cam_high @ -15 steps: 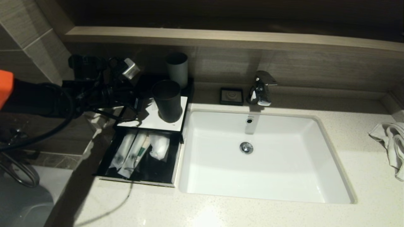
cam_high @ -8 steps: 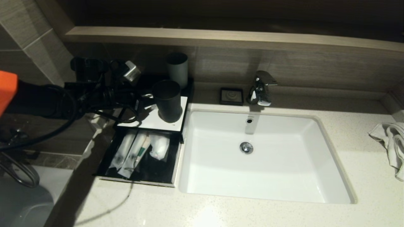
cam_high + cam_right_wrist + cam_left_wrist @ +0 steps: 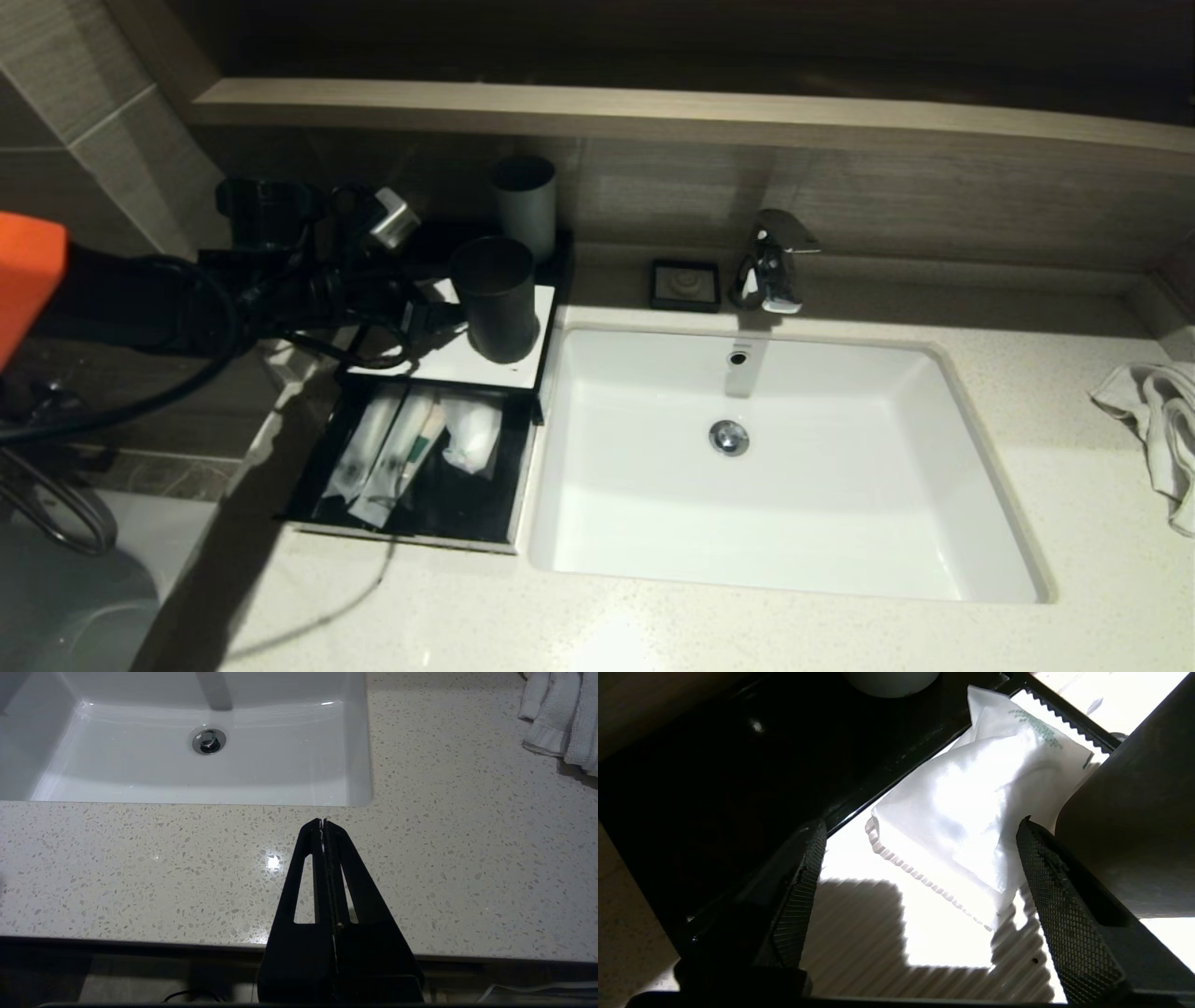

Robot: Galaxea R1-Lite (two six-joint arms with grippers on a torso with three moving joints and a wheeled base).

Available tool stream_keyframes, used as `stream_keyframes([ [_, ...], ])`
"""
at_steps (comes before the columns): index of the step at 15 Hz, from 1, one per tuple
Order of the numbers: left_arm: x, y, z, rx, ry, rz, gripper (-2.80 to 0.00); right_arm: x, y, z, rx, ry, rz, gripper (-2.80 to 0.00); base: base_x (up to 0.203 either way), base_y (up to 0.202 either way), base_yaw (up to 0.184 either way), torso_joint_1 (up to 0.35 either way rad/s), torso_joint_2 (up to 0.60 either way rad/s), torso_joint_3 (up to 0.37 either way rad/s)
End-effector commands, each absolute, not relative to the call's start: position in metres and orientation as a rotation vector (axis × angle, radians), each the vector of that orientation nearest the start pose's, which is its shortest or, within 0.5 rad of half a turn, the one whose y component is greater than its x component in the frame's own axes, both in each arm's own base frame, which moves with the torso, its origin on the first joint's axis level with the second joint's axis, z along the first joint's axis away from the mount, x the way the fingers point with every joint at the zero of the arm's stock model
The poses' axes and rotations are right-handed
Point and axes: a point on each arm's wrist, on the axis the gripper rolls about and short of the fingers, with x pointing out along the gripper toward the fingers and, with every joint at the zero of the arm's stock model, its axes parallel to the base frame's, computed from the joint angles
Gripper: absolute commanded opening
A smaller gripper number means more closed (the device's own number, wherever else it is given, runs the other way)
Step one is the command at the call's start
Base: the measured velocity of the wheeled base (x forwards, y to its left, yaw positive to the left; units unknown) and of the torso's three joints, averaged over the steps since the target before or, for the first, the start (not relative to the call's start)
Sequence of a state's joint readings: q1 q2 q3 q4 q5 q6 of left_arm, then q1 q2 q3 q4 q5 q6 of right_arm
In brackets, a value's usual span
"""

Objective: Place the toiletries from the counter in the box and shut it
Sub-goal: Pick up the cup

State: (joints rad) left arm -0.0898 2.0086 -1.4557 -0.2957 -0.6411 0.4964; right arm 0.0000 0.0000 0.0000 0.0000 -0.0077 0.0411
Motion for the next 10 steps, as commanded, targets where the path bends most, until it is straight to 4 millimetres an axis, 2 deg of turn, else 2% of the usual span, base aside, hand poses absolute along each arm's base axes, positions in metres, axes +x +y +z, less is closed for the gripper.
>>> stream_keyframes([
  [1, 0.4107, -0.0502, 0.2136, 0.399, 0.076, -0.777, 0.0, -0.0228, -0.0002, 0.0755, 0.041, 0.0, -0.008, -2.8, 0.0, 0.0, 0.0, 0.0, 0.0, 0.0],
  [5, 0.413, -0.0503, 0.2151, 0.405, 0.05, -0.767, 0.0, -0.0228, -0.0002, 0.0755, 0.041, 0.0, -0.008, -2.8, 0.0, 0.0, 0.0, 0.0, 0.0, 0.0],
  [6, 0.4145, -0.0502, 0.2149, 0.408, 0.044, -0.75, -2.8, -0.0228, -0.0002, 0.0755, 0.041, 0.0, -0.008, -2.8, 0.0, 0.0, 0.0, 0.0, 0.0, 0.0],
  [10, 0.417, -0.0501, 0.2162, 0.413, 0.022, -0.728, -2.8, -0.0228, -0.0002, 0.0755, 0.041, 0.0, -0.008, -2.8, 0.0, 0.0, 0.0, 0.0, 0.0, 0.0],
])
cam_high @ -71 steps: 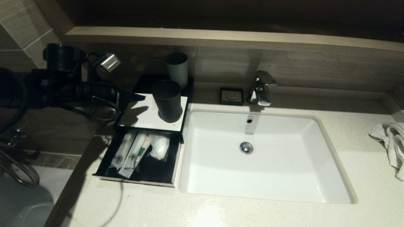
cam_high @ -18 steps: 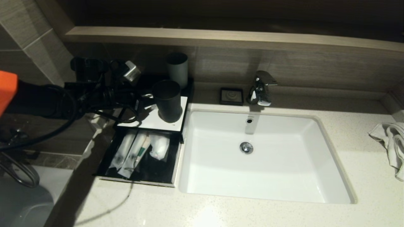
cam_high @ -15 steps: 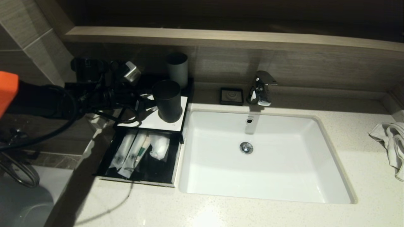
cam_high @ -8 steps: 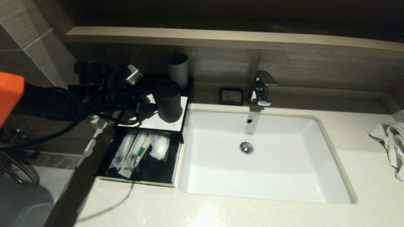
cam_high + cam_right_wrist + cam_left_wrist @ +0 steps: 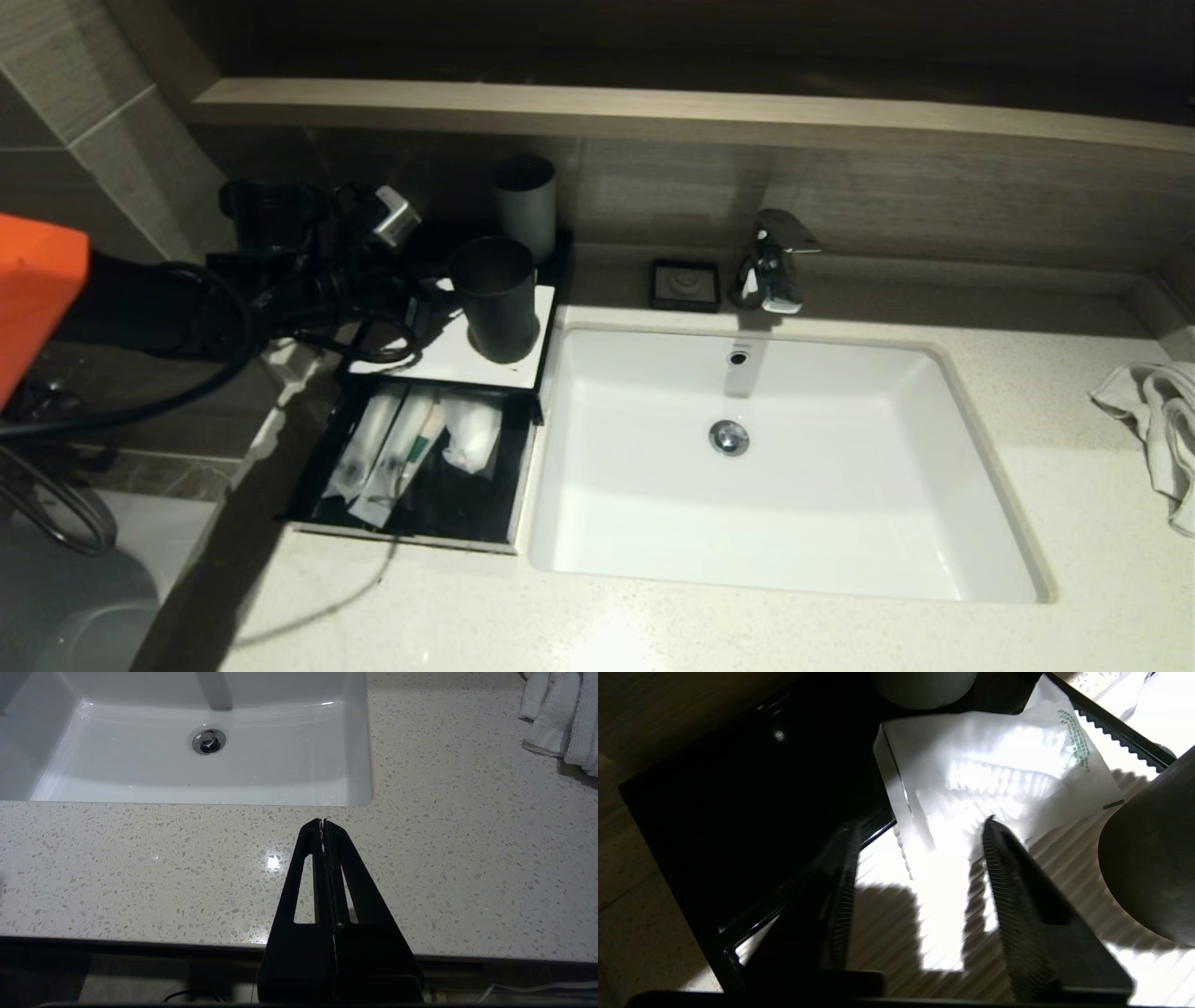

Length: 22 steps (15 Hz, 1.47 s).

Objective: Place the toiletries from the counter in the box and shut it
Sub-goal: Pick up the cup

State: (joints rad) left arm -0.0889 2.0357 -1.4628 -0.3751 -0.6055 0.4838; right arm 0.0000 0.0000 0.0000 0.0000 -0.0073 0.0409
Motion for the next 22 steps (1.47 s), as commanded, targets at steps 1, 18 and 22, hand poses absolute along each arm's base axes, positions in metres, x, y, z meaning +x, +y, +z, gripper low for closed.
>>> stream_keyframes([
  [1, 0.417, -0.05, 0.216, 0.413, 0.022, -0.728, -2.8, -0.023, 0.0, 0.075, 0.041, 0.0, -0.008, -2.8, 0.0, 0.0, 0.0, 0.0, 0.0, 0.0],
  [18, 0.417, -0.02, 0.251, 0.223, 0.007, -0.596, -2.8, -0.023, 0.0, 0.075, 0.041, 0.0, -0.008, -2.8, 0.0, 0.0, 0.0, 0.0, 0.0, 0.0],
  [22, 0.402, -0.003, 0.275, 0.127, -0.004, -0.51, -2.8, -0.023, 0.0, 0.075, 0.041, 0.0, -0.008, -2.8, 0.0, 0.0, 0.0, 0.0, 0.0, 0.0],
])
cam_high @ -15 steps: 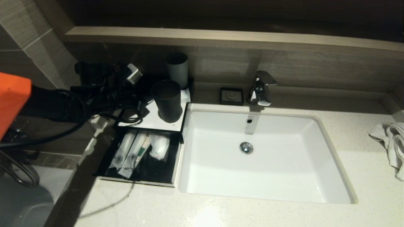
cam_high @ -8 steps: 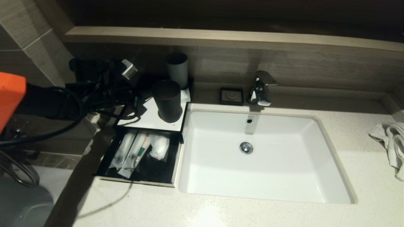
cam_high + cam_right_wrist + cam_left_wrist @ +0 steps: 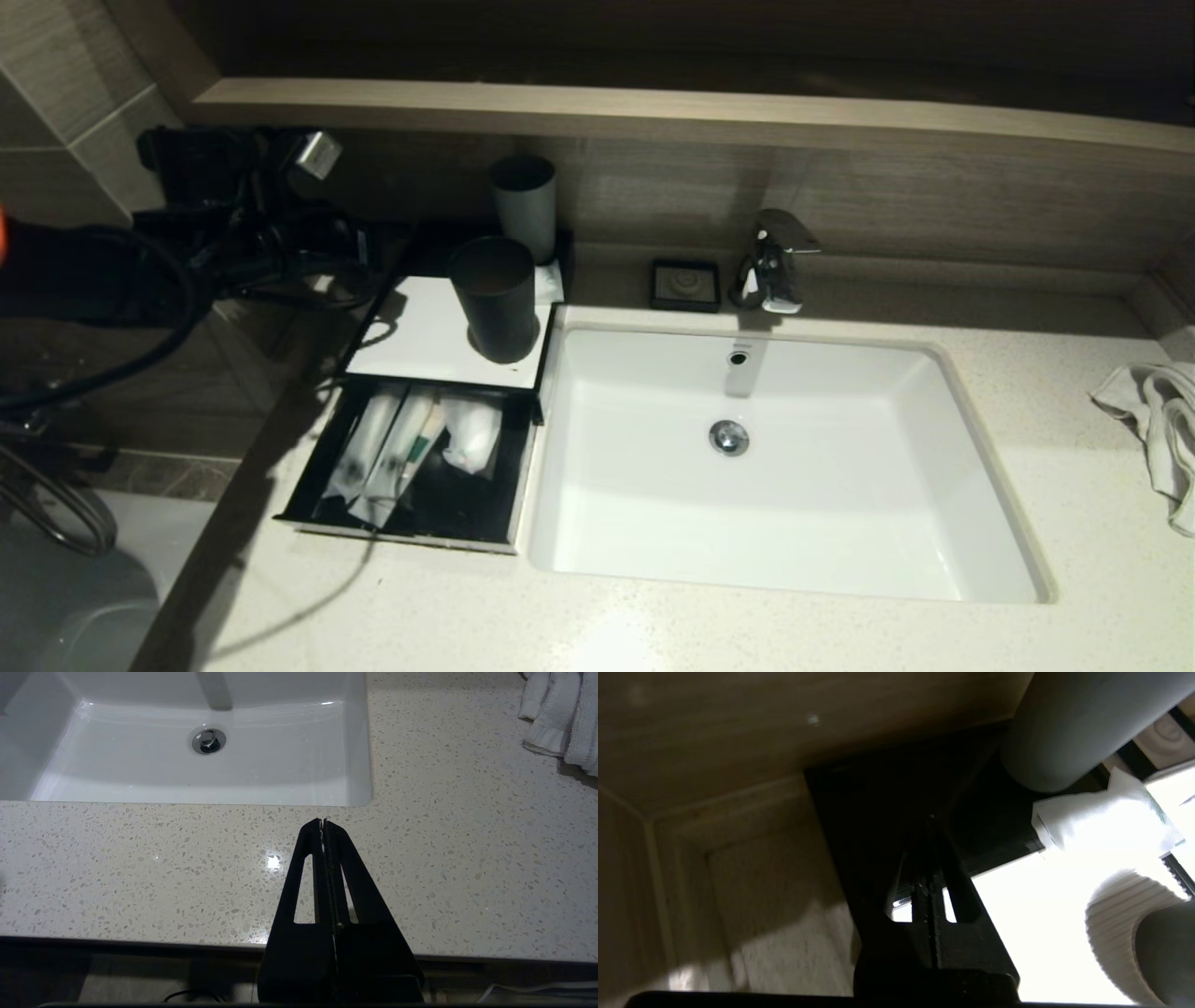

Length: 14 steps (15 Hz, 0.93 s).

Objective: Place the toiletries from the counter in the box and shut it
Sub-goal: Pick up the cup

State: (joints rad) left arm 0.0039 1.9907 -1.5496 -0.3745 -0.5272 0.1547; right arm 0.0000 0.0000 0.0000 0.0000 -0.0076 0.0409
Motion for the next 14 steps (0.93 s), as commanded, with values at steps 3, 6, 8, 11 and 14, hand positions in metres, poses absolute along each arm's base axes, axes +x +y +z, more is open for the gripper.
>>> stream_keyframes([
  [3, 0.377, 0.008, 0.297, 0.074, -0.019, -0.476, -2.8, -0.023, 0.0, 0.075, 0.041, 0.0, -0.008, -2.8, 0.0, 0.0, 0.0, 0.0, 0.0, 0.0],
  [6, 0.336, 0.011, 0.305, 0.037, -0.003, -0.46, -2.8, -0.023, 0.0, 0.075, 0.041, 0.0, -0.008, -2.8, 0.0, 0.0, 0.0, 0.0, 0.0, 0.0],
  [8, 0.305, 0.01, 0.307, 0.023, 0.002, -0.423, -2.8, -0.023, 0.0, 0.075, 0.041, 0.0, -0.008, -2.8, 0.0, 0.0, 0.0, 0.0, 0.0, 0.0],
  [11, 0.271, 0.008, 0.306, 0.002, 0.014, -0.388, -2.8, -0.023, 0.0, 0.075, 0.041, 0.0, -0.008, -2.8, 0.0, 0.0, 0.0, -0.015, -0.01, 0.004],
  [14, 0.258, 0.004, 0.297, -0.006, 0.039, -0.395, -2.8, -0.023, 0.0, 0.075, 0.041, 0.0, -0.008, -2.8, 0.0, 0.0, 0.0, 0.0, 0.0, 0.0],
])
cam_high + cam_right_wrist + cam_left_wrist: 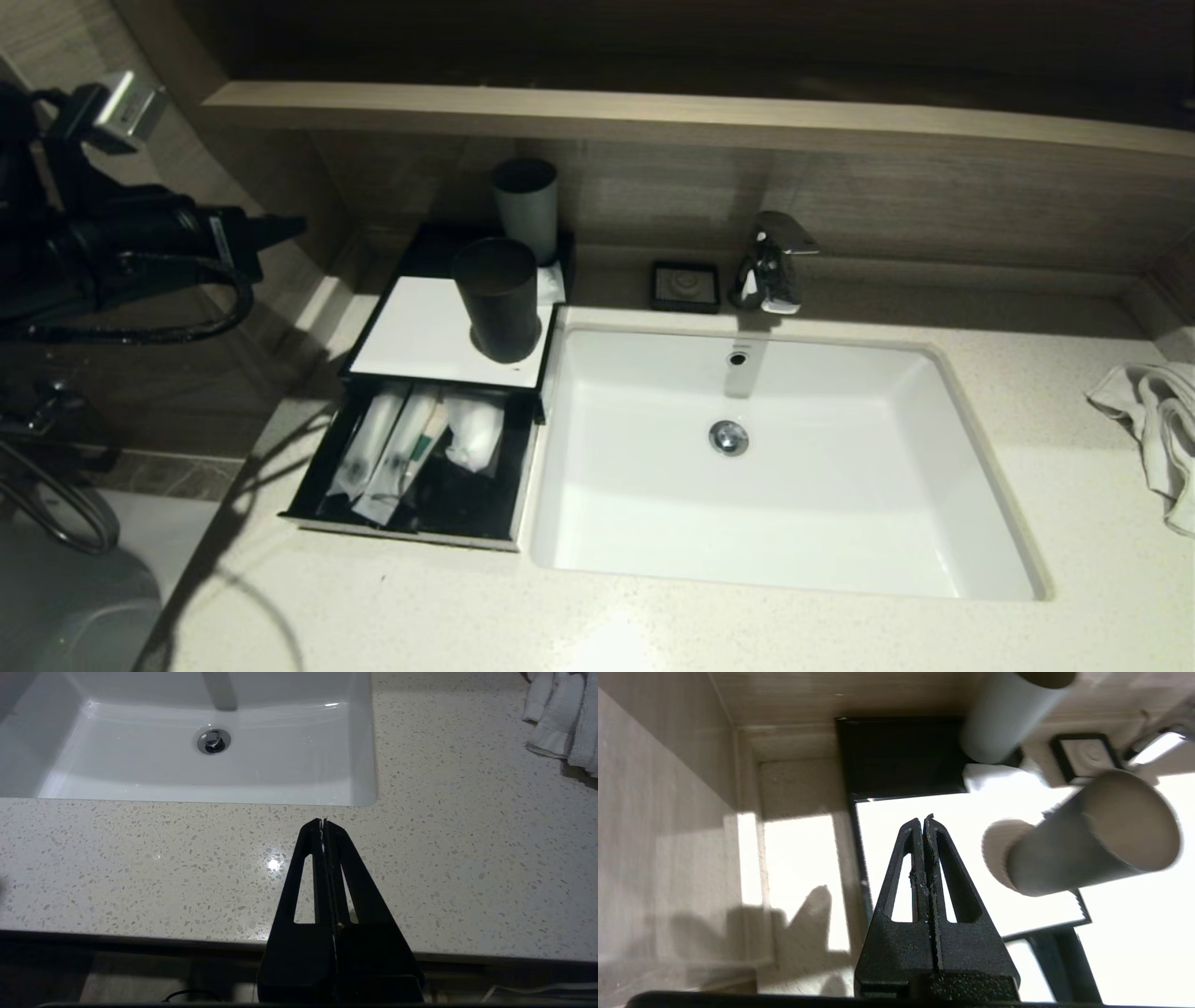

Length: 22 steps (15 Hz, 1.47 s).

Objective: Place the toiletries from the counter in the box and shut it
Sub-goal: Pick up the cup

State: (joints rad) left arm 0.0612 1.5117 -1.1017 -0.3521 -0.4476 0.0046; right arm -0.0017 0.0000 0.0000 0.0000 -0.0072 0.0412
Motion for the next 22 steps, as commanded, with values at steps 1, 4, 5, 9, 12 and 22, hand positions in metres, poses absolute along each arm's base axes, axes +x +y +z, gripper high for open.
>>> stream_keyframes([
  [1, 0.258, 0.002, 0.295, -0.007, 0.046, -0.403, -2.8, -0.023, 0.0, 0.075, 0.041, 0.0, -0.008, -2.8, 0.0, 0.0, 0.0, 0.0, 0.0, 0.0],
  [4, 0.254, -0.006, 0.29, -0.008, 0.061, -0.415, -2.8, -0.023, 0.0, 0.075, 0.041, 0.0, -0.008, -2.8, 0.0, 0.0, 0.0, 0.0, 0.0, 0.0],
  [5, 0.252, -0.007, 0.287, -0.01, 0.07, -0.418, -2.8, -0.023, 0.0, 0.075, 0.041, 0.0, -0.008, -2.8, 0.0, 0.0, 0.0, 0.0, 0.0, 0.0],
  [9, 0.242, -0.01, 0.274, -0.018, 0.111, -0.423, -2.8, -0.023, 0.0, 0.075, 0.041, 0.0, -0.008, -2.8, 0.0, 0.0, 0.0, 0.0, 0.0, 0.0],
  [12, 0.231, -0.01, 0.263, -0.02, 0.142, -0.426, -2.8, -0.023, 0.0, 0.075, 0.041, 0.0, -0.008, -2.8, 0.0, 0.0, 0.0, 0.0, 0.0, 0.0],
  [22, 0.204, -0.048, 0.228, 0.019, 0.245, -0.382, -2.8, -0.023, 0.0, 0.075, 0.041, 0.0, -0.008, -2.8, 0.0, 0.0, 0.0, 0.0, 0.0, 0.0],
])
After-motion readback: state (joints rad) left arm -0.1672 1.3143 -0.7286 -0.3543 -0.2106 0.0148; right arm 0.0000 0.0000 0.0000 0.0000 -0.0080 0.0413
